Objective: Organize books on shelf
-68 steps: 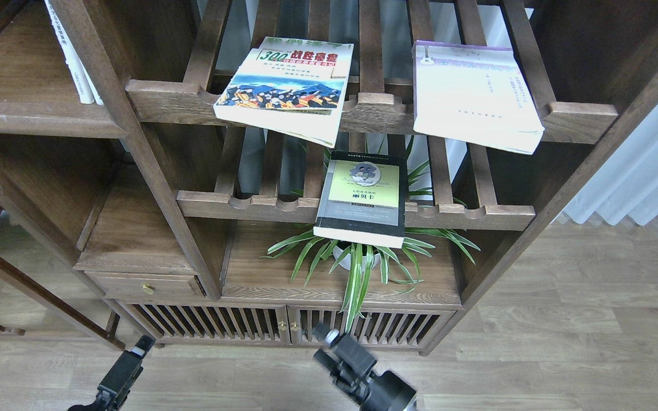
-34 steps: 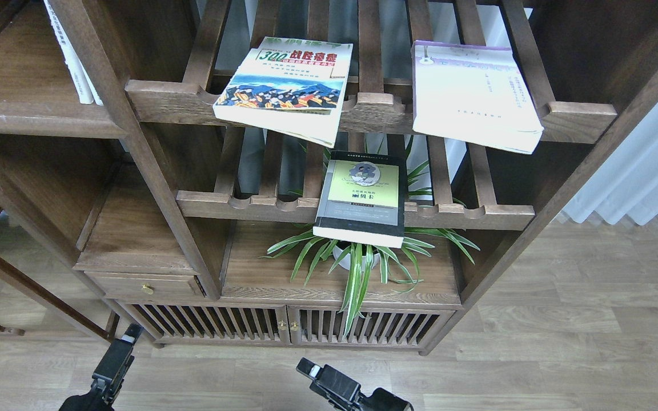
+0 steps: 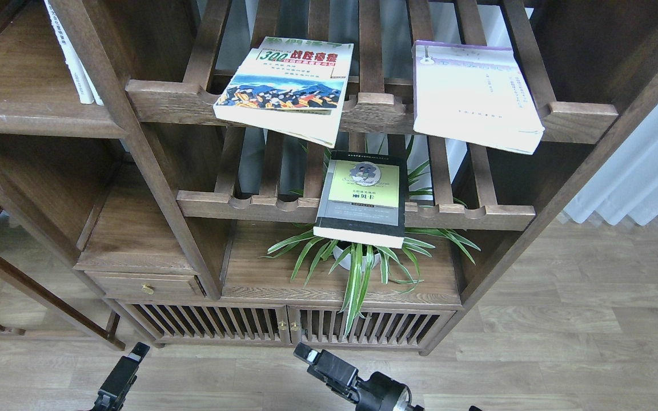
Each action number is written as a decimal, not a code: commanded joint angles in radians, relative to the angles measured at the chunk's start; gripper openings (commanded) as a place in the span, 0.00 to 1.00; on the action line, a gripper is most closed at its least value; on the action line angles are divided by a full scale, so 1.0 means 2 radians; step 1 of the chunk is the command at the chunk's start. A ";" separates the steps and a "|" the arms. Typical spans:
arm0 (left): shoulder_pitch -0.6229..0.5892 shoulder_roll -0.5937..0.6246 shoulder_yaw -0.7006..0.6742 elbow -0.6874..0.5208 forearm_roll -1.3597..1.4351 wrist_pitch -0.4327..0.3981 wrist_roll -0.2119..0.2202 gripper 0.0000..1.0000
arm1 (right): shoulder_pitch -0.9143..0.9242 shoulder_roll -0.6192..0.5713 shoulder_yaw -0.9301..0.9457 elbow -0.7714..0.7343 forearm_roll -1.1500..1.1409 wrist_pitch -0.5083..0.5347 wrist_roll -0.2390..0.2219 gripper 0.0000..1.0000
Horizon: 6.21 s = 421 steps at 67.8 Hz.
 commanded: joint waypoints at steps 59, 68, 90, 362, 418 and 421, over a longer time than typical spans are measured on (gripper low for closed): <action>-0.019 0.016 -0.037 0.131 -0.031 0.000 -0.004 1.00 | 0.077 0.000 0.054 0.055 0.035 0.000 0.105 1.00; -0.025 0.017 -0.037 0.132 -0.041 0.000 -0.004 1.00 | 0.094 0.000 0.059 0.042 0.038 0.000 0.118 1.00; -0.046 0.017 -0.037 0.152 -0.050 0.000 -0.004 1.00 | 0.098 0.000 0.067 0.041 0.047 0.000 0.135 0.82; -0.069 -0.064 0.144 0.030 -0.050 0.000 0.110 0.58 | -0.119 0.000 -0.016 0.042 -0.032 0.000 -0.084 0.10; -0.051 -0.051 0.150 0.015 -0.054 0.000 0.113 0.07 | -0.116 0.000 0.007 0.019 -0.030 0.000 -0.070 0.13; -0.050 -0.046 0.150 0.014 -0.054 0.000 0.112 0.07 | -0.116 0.000 0.008 0.019 -0.029 0.000 -0.070 0.13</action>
